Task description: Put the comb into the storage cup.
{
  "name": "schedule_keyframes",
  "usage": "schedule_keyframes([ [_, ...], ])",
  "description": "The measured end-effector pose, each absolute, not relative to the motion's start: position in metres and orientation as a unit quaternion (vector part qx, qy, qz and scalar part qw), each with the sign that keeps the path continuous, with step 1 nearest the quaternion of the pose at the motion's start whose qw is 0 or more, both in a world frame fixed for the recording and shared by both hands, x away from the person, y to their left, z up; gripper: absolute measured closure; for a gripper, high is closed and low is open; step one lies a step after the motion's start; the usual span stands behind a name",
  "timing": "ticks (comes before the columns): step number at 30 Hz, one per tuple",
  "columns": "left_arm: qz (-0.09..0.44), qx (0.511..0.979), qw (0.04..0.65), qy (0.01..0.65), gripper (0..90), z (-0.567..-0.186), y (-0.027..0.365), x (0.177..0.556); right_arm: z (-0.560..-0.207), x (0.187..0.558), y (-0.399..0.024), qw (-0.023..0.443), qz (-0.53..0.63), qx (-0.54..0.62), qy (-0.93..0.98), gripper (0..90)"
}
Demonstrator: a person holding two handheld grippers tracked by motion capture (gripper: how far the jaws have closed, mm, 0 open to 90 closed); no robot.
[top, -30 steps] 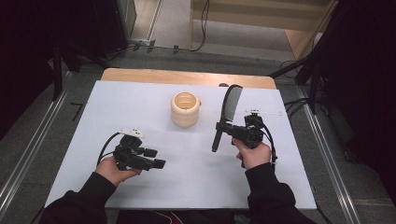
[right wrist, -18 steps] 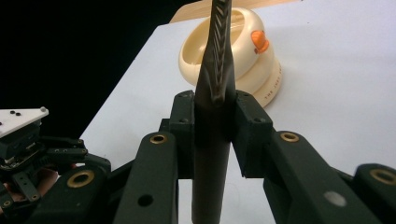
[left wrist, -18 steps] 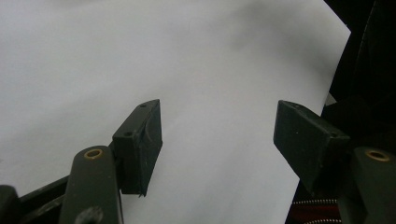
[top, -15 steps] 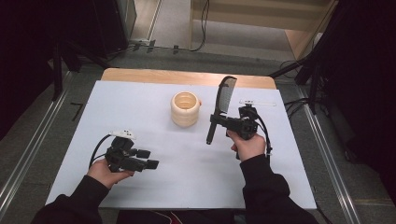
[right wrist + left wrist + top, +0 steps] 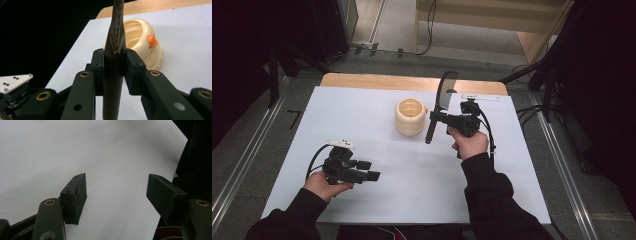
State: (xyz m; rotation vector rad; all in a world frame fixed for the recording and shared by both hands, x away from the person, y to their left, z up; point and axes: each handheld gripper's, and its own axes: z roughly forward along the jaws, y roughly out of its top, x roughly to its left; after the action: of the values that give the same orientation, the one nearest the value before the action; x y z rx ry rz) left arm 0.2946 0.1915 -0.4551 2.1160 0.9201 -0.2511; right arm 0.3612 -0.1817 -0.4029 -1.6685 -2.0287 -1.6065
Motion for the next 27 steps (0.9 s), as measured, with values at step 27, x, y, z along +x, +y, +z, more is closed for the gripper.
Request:
schedule_keyframes([
  [27,-0.103,0.833,0.4,0.367,33.1,-0.457,0.195,0.298,-0.382,0.412,-0.157,0.008,-0.524,-0.552,-0.648,69.6],
])
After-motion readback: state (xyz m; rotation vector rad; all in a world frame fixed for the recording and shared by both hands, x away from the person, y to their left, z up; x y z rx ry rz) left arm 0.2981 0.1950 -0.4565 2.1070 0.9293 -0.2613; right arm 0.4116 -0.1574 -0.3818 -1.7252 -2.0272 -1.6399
